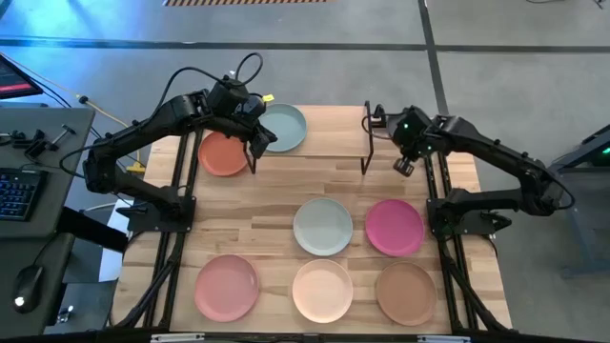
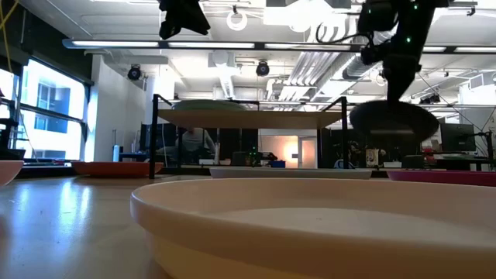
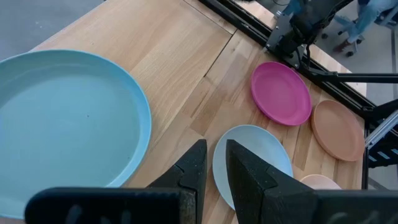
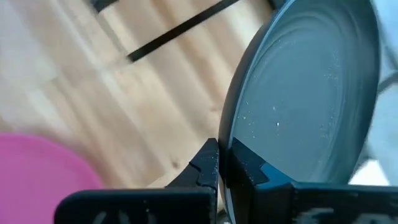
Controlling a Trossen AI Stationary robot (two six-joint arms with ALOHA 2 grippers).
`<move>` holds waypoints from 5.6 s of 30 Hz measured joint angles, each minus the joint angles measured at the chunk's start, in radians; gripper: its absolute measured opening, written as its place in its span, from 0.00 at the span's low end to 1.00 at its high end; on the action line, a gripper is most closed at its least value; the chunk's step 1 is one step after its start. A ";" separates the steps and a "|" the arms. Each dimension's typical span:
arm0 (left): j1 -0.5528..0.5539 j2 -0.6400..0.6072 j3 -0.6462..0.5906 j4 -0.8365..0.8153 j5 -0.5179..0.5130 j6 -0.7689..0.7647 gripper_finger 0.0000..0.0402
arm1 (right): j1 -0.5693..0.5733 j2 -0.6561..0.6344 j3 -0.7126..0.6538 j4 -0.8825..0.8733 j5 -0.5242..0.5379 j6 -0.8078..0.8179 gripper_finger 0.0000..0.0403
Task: Place and stack plates onto a shelf
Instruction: Put the dark green plate on the shelf, then stack the white plate on top of the gray plate on the shelf
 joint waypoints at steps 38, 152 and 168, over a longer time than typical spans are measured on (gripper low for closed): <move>0.000 0.000 0.000 -0.145 0.000 0.000 0.12 | 0.200 0.278 0.440 0.255 -0.115 -0.403 0.00; -0.356 0.363 -0.604 0.743 -0.049 -0.562 0.12 | 0.527 0.302 0.440 -0.007 0.008 0.051 0.21; -0.357 0.460 -0.603 0.827 -0.019 -0.589 0.12 | 0.527 0.302 0.440 -0.008 0.008 0.050 0.21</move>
